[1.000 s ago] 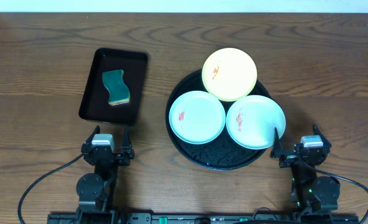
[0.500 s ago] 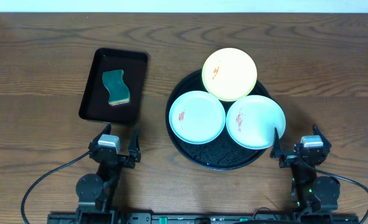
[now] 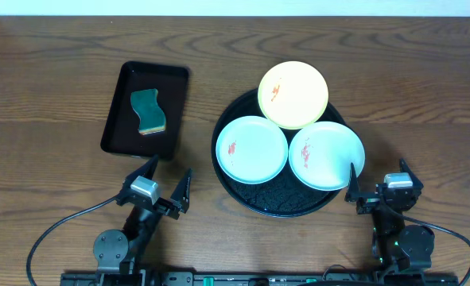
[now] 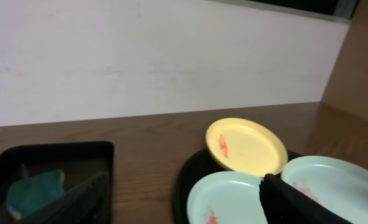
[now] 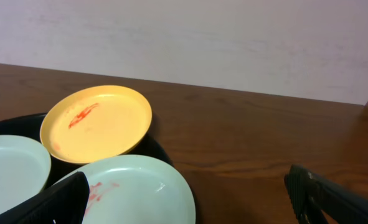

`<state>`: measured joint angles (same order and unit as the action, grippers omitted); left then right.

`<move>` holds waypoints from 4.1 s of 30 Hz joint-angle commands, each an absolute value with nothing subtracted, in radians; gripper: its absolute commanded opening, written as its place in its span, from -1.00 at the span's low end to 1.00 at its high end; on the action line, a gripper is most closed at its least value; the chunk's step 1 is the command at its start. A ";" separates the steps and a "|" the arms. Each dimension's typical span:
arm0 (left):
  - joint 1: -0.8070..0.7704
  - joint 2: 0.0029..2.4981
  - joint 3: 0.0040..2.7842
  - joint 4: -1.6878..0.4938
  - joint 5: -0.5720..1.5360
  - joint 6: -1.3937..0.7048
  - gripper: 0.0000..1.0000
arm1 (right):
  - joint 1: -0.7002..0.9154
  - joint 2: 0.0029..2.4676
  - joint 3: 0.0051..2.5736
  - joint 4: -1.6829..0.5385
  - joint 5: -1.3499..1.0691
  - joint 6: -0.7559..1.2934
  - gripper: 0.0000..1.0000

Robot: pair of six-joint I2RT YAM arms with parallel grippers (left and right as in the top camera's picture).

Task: Clean dirty plates on tray and stack at the side
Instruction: 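Move the left gripper over the green sponge on the black tray, then lower the left gripper and grasp the green sponge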

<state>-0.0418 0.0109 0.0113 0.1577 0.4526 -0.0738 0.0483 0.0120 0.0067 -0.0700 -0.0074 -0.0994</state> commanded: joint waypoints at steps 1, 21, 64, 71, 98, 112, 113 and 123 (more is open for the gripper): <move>-0.038 0.005 0.011 0.164 0.490 -0.110 0.56 | 0.039 0.008 0.006 -0.075 -0.001 -0.113 0.98; -0.038 0.670 0.864 -0.473 0.358 -0.064 0.55 | 0.039 0.008 0.006 -0.075 -0.001 -0.113 0.99; -0.030 1.602 1.556 -1.085 0.216 -0.371 0.56 | 0.039 0.008 0.006 -0.075 -0.001 -0.113 0.98; -0.023 1.798 1.706 -1.036 0.055 -0.372 0.56 | 0.039 0.008 0.006 -0.075 -0.001 -0.113 0.98; 0.107 2.167 1.705 -0.873 0.162 -0.244 0.56 | 0.039 0.008 0.006 -0.075 -0.001 -0.113 0.99; 0.072 2.167 1.628 -0.834 0.145 -0.231 0.54 | 0.039 0.008 0.006 -0.075 -0.001 -0.113 0.99; 0.073 2.167 1.626 -0.831 0.132 -0.231 0.54 | 0.039 0.008 0.006 -0.075 -0.001 -0.113 0.99; 0.073 2.170 1.616 -0.803 0.059 -0.233 0.54 | 0.039 0.008 0.006 -0.075 -0.001 -0.113 0.99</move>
<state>0.0738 2.1551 1.6310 -0.8131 0.0879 -0.2493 0.0479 0.0120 0.0067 -0.0704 -0.0044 -0.0994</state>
